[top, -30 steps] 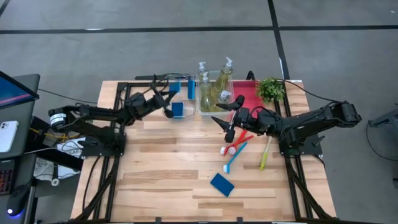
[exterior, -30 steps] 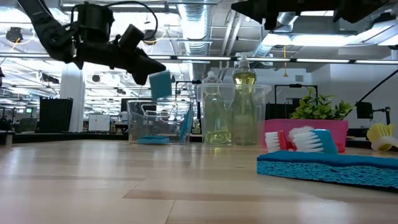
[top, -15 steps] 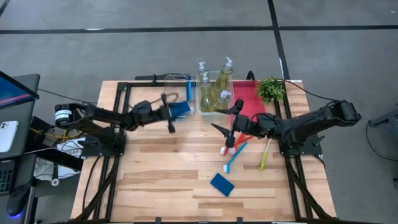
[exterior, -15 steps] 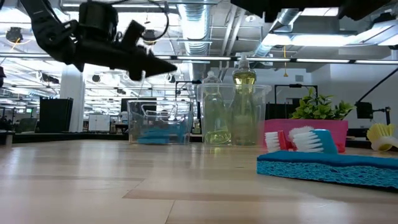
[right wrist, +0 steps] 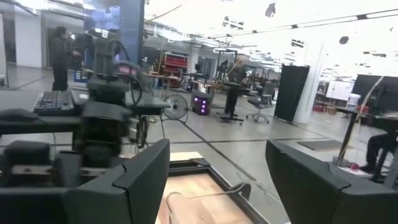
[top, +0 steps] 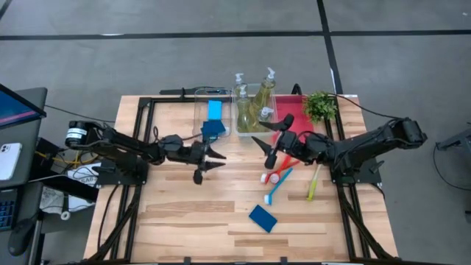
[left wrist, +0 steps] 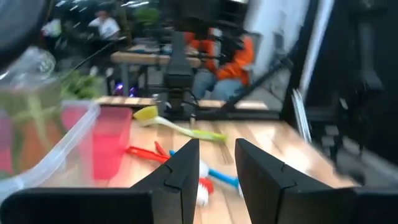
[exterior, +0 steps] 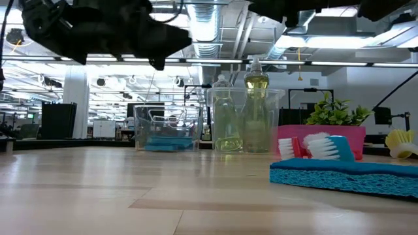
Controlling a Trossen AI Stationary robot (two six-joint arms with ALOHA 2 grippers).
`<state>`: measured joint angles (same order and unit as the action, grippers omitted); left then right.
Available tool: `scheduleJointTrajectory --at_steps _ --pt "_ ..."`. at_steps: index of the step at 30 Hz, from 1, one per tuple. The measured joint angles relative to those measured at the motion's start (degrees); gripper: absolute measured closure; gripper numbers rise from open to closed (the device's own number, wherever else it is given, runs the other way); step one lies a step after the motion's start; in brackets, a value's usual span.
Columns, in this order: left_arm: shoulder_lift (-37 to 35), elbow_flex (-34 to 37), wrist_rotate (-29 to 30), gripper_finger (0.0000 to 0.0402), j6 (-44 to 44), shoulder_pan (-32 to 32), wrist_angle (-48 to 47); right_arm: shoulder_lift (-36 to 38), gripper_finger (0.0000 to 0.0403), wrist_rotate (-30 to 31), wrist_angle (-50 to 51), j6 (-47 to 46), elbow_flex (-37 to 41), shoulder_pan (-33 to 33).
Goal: Pick & Place Kitchen Sink Supplies
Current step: Put the blue sponge into the left transparent bin
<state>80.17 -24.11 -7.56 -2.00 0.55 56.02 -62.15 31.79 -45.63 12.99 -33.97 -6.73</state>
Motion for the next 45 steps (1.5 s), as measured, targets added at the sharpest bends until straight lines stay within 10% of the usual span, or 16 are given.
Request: scheduleJointTrajectory --at_steps 19,39,45 --pt "25.95 -17.06 -9.86 0.0297 -7.21 1.34 -1.13 0.0 0.0143 4.42 0.61 -0.11 -0.01 -0.08" --pt "13.41 -8.41 -10.02 0.0297 -3.48 -0.41 -1.17 0.01 0.0143 4.03 1.24 5.22 -0.07 -3.56" --pt "7.45 -3.84 -6.79 0.0297 -1.18 -0.41 -1.18 0.02 0.0143 4.04 14.6 4.93 -4.51 -6.96"
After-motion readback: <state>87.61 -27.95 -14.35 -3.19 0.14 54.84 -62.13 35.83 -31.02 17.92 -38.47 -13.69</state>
